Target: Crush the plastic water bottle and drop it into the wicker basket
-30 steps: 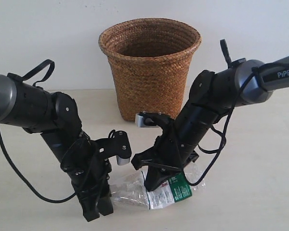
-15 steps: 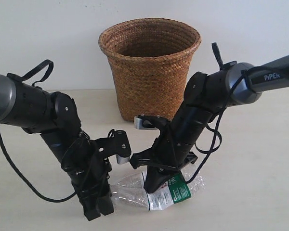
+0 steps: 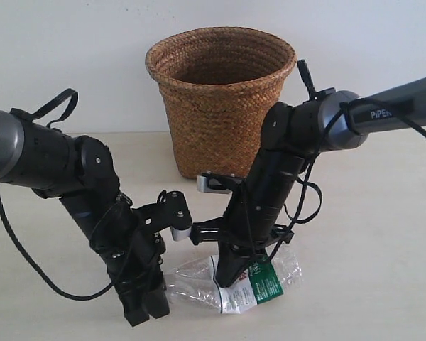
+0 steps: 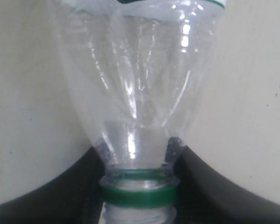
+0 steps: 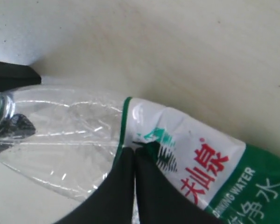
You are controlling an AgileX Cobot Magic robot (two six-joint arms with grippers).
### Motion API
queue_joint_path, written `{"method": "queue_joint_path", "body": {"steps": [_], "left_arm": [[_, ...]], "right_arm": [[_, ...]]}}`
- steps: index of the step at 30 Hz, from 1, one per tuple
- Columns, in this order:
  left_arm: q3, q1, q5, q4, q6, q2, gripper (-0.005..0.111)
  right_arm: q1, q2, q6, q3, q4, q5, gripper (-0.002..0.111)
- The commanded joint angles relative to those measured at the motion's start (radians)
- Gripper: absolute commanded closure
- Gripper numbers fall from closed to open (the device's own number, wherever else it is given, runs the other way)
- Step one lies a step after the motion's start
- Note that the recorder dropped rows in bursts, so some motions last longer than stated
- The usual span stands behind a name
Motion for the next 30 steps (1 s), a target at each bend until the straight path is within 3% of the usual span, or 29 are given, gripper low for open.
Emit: {"method": "queue_joint_path", "body": {"steps": [1,19,24,30], "left_arm": [[0.002,-0.009,0.012,-0.044,-0.003,0.001,0.103],[0.002,-0.009,0.018,-0.024,0.007,0.001,0.103],[-0.001,-0.012,0.107,-0.02,0.105,-0.019,0.103],[-0.025,-0.032,0.15,-0.024,0.11,-0.157,0.103]], "right_arm": [[0.002,-0.006,-0.025,0.038,-0.173,-0.023,0.108],[-0.034,-0.406,-0.094,0.054,-0.229,0.096,0.108],[-0.152,-0.571,-0.154,0.174,-0.249,0.022,0.108],[-0.422,-0.737,-0.133,0.414,-0.256,-0.291,0.108]]}}
